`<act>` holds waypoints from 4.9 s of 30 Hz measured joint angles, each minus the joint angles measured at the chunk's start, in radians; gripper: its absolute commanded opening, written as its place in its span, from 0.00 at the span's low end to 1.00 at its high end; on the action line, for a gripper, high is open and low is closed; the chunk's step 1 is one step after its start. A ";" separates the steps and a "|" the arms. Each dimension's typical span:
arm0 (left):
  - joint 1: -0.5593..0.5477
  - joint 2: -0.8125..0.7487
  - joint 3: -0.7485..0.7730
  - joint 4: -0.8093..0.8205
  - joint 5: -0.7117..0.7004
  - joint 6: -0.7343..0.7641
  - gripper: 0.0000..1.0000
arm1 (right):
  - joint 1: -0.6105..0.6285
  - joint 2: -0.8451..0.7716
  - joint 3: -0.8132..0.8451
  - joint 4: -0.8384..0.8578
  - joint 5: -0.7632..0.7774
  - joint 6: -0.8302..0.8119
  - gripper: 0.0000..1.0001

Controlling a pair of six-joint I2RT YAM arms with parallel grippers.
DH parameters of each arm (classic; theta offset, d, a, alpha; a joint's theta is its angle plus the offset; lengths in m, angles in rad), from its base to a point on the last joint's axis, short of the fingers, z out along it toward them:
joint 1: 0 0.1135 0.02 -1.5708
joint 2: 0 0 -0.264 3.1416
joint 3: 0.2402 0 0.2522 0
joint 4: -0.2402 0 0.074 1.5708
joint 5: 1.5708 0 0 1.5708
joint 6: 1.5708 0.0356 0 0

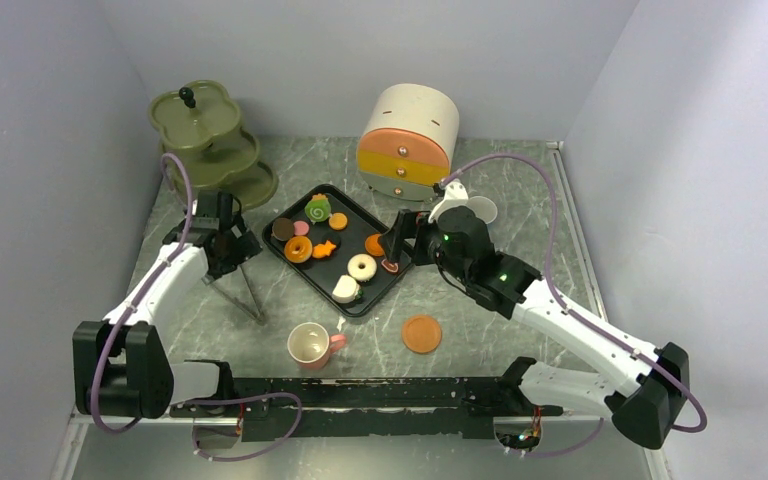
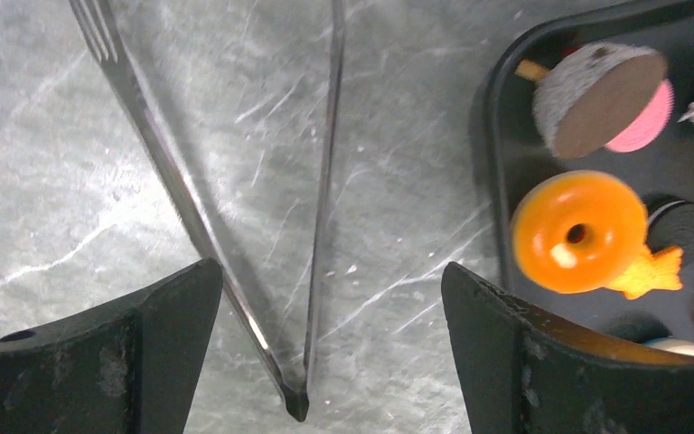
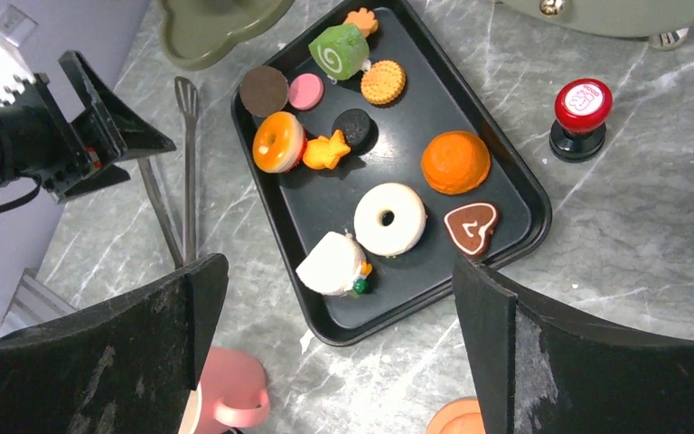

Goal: Serve the afternoon tea
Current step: Pick up the clamp from the center of the board.

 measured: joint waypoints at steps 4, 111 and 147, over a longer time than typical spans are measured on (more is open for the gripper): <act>0.001 -0.007 -0.045 -0.025 -0.009 -0.048 0.93 | 0.000 -0.007 -0.008 0.003 -0.005 0.000 0.99; 0.105 0.097 -0.217 0.229 -0.104 -0.235 0.79 | 0.000 -0.065 -0.035 0.066 -0.093 0.045 0.98; 0.109 -0.132 -0.119 -0.056 -0.024 -0.289 0.68 | 0.000 -0.101 -0.063 0.077 -0.090 0.053 0.97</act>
